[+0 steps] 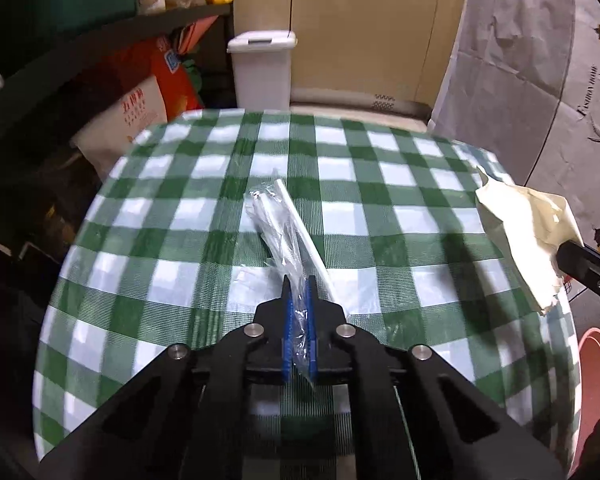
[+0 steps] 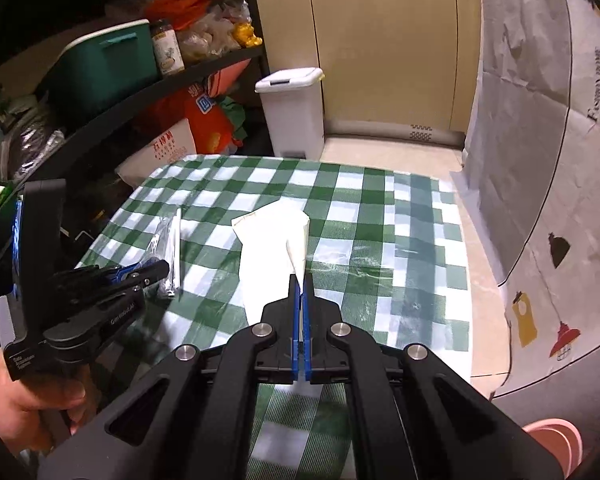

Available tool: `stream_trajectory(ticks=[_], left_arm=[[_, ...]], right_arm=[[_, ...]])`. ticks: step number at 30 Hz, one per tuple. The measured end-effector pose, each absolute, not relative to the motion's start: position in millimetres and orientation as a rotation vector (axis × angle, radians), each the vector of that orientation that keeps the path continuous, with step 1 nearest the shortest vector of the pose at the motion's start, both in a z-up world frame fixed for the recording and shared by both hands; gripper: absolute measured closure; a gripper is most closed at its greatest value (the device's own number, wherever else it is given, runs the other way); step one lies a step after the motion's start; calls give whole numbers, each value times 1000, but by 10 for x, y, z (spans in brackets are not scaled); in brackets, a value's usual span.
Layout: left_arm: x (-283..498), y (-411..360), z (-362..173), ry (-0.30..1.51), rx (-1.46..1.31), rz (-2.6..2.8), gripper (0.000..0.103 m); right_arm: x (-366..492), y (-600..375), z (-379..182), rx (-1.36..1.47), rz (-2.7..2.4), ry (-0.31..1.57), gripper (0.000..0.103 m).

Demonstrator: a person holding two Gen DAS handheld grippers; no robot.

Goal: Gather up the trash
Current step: 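Grasp the clear plastic wrapper with the left tool while the right tool grasps the crumpled tissue, then carry the wrapper with the left tool while the right tool carries the tissue over the bin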

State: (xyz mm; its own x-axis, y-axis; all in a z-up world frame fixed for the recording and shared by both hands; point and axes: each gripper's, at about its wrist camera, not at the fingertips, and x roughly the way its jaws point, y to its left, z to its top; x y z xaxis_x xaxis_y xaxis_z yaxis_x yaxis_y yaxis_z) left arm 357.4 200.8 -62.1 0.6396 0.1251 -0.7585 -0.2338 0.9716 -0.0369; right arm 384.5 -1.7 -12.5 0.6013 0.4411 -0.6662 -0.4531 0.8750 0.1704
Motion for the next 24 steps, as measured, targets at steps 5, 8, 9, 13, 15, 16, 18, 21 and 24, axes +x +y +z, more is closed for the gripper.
stream_trajectory(ticks=[5, 8, 9, 13, 15, 16, 18, 21, 24], left_arm=[[3338, 2012, -347, 801, -137, 204, 99], [3154, 2006, -136, 762, -132, 207, 99], [3073, 1993, -52, 749, -127, 206, 99], [2795, 1887, 200, 712, -97, 196, 99], [2654, 1838, 299, 697, -94, 189, 99], [2597, 1816, 345, 692, -91, 186, 99], [2449, 1751, 442, 681, -84, 173, 99], [2225, 1632, 572, 663, -76, 148, 99], [2003, 1497, 662, 647, -74, 119, 99]], right_arm=[[3566, -117, 149, -16, 506, 717, 101], [3323, -172, 343, -28, 497, 680, 101], [3241, -189, 404, -30, 495, 669, 101], [2886, -302, 657, -36, 477, 618, 101], [2691, -376, 788, -35, 464, 594, 101], [2626, -395, 825, -36, 457, 589, 101], [2449, -459, 921, -34, 441, 575, 101], [2203, -564, 1032, -39, 410, 558, 101], [1990, -676, 1083, -40, 373, 546, 101]])
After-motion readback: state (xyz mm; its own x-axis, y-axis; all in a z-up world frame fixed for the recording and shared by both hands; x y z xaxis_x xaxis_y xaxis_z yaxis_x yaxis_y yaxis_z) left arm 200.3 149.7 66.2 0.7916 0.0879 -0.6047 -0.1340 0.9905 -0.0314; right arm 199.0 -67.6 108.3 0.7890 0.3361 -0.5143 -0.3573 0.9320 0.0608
